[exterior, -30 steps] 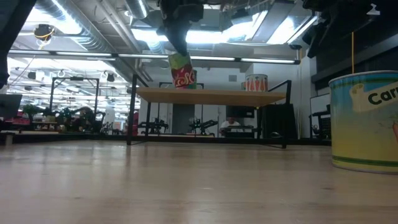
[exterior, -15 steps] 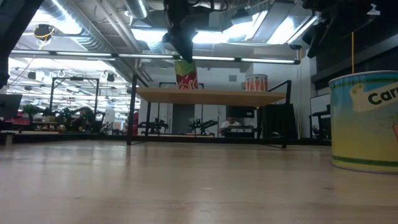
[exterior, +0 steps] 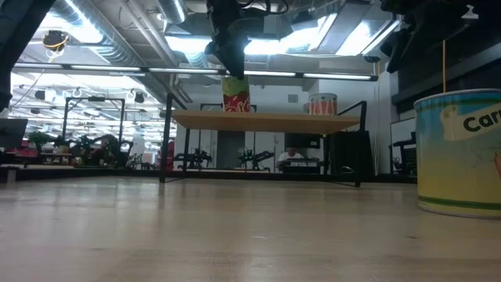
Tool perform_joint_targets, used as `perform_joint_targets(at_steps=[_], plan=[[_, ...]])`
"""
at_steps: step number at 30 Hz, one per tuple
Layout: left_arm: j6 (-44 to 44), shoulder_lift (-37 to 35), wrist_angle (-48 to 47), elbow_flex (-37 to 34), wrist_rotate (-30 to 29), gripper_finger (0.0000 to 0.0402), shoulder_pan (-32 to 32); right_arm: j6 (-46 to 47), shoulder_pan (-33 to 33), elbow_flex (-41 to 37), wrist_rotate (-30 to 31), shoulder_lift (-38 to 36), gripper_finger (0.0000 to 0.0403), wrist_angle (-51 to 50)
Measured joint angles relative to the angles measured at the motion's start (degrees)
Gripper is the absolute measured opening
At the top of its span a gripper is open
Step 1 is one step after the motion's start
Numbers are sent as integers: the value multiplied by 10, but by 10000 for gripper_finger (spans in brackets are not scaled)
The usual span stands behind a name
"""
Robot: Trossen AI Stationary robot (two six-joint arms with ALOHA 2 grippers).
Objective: Pick and place cans onto a shelf
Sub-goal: Put the green canned vegetable on the shelf, then put the canned carrots on the shelf
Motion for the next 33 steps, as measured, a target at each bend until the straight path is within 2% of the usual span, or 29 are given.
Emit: perform_joint_targets(at_steps=[14, 28, 33], plan=[[0, 0, 1, 0, 0, 98, -4, 0, 0, 0, 0, 0, 208, 0], [0, 0, -1, 0, -1, 97, -5, 0, 0, 0, 0, 0, 208, 0], [0, 0, -9, 22, -1, 96, -5, 0, 0, 0, 0, 0, 208, 0]])
